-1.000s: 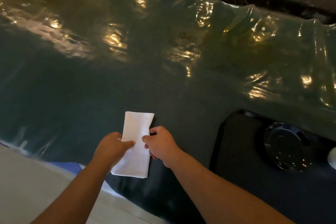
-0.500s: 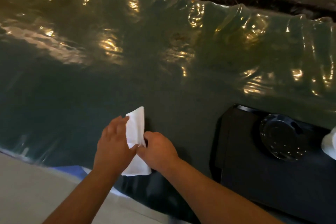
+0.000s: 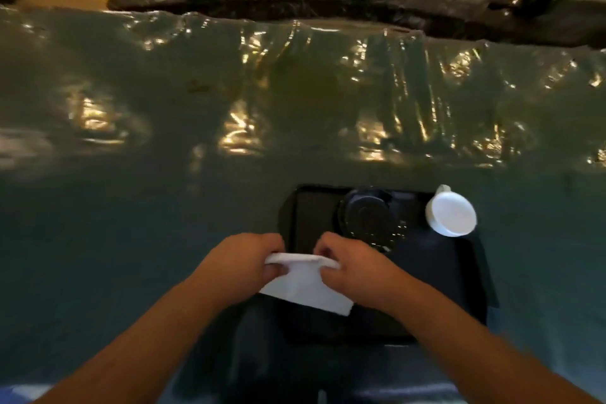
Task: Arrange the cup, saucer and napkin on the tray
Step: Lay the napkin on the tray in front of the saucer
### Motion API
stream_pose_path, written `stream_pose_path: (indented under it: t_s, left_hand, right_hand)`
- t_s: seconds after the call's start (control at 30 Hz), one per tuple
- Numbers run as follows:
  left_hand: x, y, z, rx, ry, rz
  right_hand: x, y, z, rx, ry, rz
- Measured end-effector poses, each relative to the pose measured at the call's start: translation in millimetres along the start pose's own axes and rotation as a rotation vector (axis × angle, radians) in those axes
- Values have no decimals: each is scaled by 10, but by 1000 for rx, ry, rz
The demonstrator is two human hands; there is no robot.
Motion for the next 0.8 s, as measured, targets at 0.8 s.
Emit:
stream_pose_path:
  t_s: [0.8]
  left_hand:
    - [1042, 926, -793, -7, 333, -187]
  right_hand:
    - [-48, 1768, 908, 154, 474, 392]
Point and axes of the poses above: each hand's wrist, its own z-axis away from the middle knuckle, its own x-axis out of the palm, y = z × x, the point moved 5 cm from there along -z, towards the middle knuckle, and after that the axes turned 15 degrees about -y, right-handed, at the moved point
